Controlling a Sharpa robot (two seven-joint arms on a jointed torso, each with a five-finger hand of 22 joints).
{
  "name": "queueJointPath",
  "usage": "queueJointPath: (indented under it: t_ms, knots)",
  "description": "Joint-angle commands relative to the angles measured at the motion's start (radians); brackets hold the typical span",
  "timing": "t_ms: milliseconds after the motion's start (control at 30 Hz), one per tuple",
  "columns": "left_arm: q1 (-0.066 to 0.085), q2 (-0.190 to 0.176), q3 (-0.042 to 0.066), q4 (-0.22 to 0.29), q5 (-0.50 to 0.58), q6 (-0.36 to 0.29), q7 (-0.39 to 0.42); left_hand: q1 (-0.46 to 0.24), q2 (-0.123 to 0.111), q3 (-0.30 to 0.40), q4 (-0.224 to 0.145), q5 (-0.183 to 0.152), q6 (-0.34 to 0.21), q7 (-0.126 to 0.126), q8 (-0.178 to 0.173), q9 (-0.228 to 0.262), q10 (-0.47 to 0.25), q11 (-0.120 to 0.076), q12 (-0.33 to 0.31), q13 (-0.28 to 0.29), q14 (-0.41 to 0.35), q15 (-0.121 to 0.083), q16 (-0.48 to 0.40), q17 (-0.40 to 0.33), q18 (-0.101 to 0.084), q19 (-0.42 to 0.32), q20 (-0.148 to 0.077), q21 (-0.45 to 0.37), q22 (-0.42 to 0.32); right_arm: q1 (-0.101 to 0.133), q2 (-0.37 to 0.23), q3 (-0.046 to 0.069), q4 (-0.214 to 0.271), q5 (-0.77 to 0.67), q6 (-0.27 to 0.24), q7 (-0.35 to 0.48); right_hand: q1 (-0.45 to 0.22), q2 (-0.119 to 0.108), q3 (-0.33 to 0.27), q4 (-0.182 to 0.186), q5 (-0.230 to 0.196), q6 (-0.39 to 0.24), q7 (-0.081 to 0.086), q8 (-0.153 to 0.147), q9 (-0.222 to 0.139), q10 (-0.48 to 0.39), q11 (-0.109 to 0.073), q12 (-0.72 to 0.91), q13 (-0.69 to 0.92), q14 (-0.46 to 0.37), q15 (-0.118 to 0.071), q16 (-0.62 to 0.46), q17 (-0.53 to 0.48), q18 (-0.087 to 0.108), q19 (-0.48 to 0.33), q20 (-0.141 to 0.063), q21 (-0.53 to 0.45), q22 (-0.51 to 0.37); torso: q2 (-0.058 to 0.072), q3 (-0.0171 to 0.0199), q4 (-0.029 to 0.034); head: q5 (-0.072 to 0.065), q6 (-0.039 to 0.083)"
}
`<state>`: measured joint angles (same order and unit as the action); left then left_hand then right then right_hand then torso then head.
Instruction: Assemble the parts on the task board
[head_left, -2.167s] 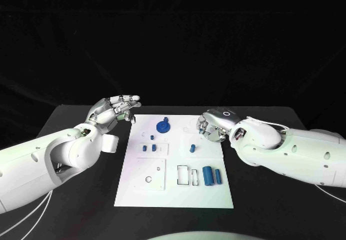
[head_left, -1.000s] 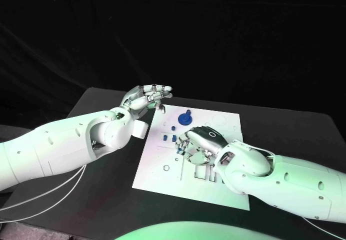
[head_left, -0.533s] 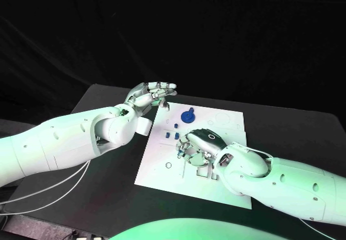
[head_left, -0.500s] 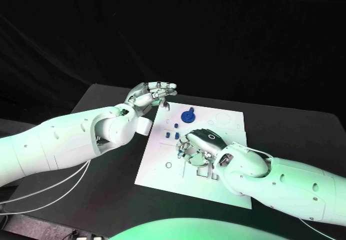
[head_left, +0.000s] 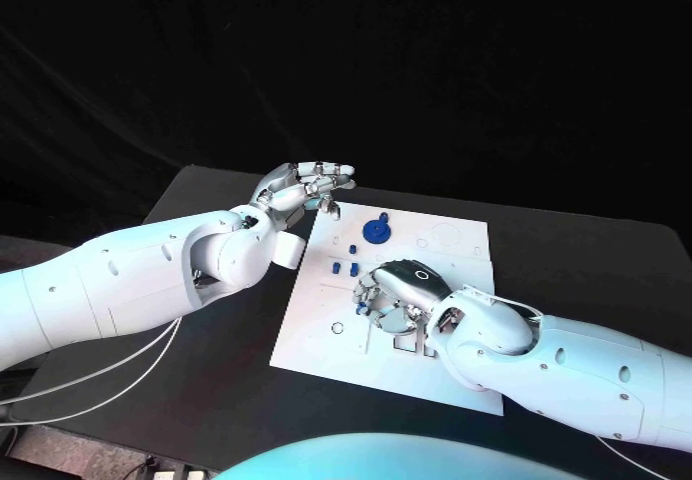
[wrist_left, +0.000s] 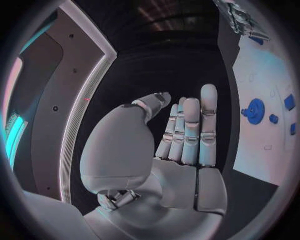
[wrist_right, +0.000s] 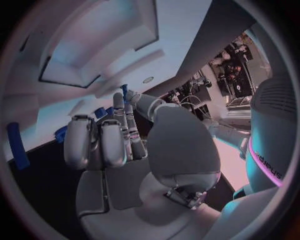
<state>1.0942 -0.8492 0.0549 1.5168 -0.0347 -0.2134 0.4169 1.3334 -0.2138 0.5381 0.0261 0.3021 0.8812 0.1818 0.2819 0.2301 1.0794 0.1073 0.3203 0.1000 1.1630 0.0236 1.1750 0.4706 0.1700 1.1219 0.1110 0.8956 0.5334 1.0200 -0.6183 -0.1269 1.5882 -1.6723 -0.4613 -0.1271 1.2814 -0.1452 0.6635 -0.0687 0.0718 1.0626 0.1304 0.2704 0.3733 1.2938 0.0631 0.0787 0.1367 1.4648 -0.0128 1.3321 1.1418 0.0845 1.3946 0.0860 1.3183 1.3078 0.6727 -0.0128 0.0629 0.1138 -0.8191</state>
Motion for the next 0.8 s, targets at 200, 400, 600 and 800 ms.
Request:
queueJointPath:
  t_ms: [200,400,600,800]
  knots:
    - [0.000,0.001,0.001,0.002,-0.008,0.019,0.000,0.000,0.005,-0.004,0.000,-0.004,-0.005,0.002,-0.006,-0.001,-0.005,0.001,0.006,0.001,-0.005,0.003,-0.001,-0.001,0.014,0.004,0.002,-0.006,-0.001,-0.004,0.003,-0.001,-0.004,-0.016,0.027,-0.001,-0.005,0.002,-0.004,0.004,0.004,0.005,-0.001,0.003,0.001,-0.003,-0.004,-0.004,0.001,0.029,-0.004,0.003,-0.001,-0.015,0.004,0.003,0.004,0.028,0.000,-0.0003,0.0000,0.001,-0.003]
    - [0.000,0.000,0.001,0.002,-0.009,0.019,-0.001,0.000,0.005,-0.004,0.000,-0.004,-0.005,0.002,-0.006,-0.001,-0.005,0.001,0.006,0.001,-0.005,0.003,-0.001,-0.001,0.014,0.004,0.002,-0.006,-0.001,-0.005,0.008,-0.002,-0.009,-0.020,0.051,-0.006,-0.006,0.002,-0.004,0.005,0.004,0.004,-0.001,0.003,0.002,-0.003,-0.004,-0.004,0.002,0.029,-0.004,0.003,-0.002,-0.015,0.003,0.003,0.002,0.027,0.000,-0.0008,0.0005,0.001,-0.004]
    - [0.000,0.000,0.001,0.003,-0.010,0.019,-0.002,0.000,0.005,-0.004,0.000,-0.004,-0.005,0.002,-0.006,-0.001,-0.005,0.001,0.006,0.001,-0.005,0.003,-0.001,-0.001,0.014,0.004,0.002,-0.006,-0.001,-0.008,0.016,-0.004,-0.014,-0.030,0.071,-0.014,-0.013,-0.002,-0.009,0.007,-0.004,-0.002,0.000,0.001,0.004,-0.007,-0.002,-0.008,0.004,0.026,-0.003,-0.002,-0.012,-0.013,-0.003,0.004,-0.005,0.021,-0.001,-0.0013,0.0009,-0.001,-0.004]
    - [0.001,0.000,0.001,0.003,-0.010,0.018,-0.004,0.000,0.007,-0.006,0.000,-0.004,-0.005,0.002,-0.007,-0.002,-0.008,0.002,0.007,0.002,-0.006,0.003,0.000,-0.003,0.014,0.005,0.003,-0.008,-0.002,-0.012,0.013,-0.005,-0.015,-0.035,0.051,-0.011,-0.032,-0.020,-0.014,0.015,0.002,-0.043,0.016,-0.020,-0.001,-0.055,0.013,-0.019,-0.001,0.022,0.009,-0.006,-0.023,-0.009,-0.016,0.011,-0.023,0.008,-0.001,-0.0009,0.0010,-0.001,-0.003]
